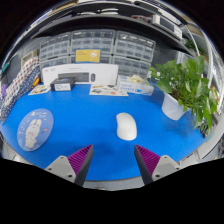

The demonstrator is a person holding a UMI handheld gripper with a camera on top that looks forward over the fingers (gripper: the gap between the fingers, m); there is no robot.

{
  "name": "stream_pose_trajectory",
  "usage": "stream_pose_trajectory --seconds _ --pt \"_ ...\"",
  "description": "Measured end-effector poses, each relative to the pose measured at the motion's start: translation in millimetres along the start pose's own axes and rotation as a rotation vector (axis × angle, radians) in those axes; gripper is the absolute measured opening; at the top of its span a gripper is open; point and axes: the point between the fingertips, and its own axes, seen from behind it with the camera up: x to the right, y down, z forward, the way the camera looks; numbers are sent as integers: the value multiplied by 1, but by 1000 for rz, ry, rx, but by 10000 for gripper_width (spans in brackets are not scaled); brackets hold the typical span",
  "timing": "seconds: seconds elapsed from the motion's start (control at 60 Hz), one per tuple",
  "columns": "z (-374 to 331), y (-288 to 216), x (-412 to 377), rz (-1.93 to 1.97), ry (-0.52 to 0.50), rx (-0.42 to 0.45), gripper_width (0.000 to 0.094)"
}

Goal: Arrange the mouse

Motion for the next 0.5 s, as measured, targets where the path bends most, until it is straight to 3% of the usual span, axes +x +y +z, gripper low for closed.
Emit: stream_pose_trajectory --seconds 0.383,0.483,0.5 --pt "98 -43 44 12 -34 1 790" --pt "112 -44 42 34 -70 -34 719" --pt "113 -45 39 43 -83 -32 643"
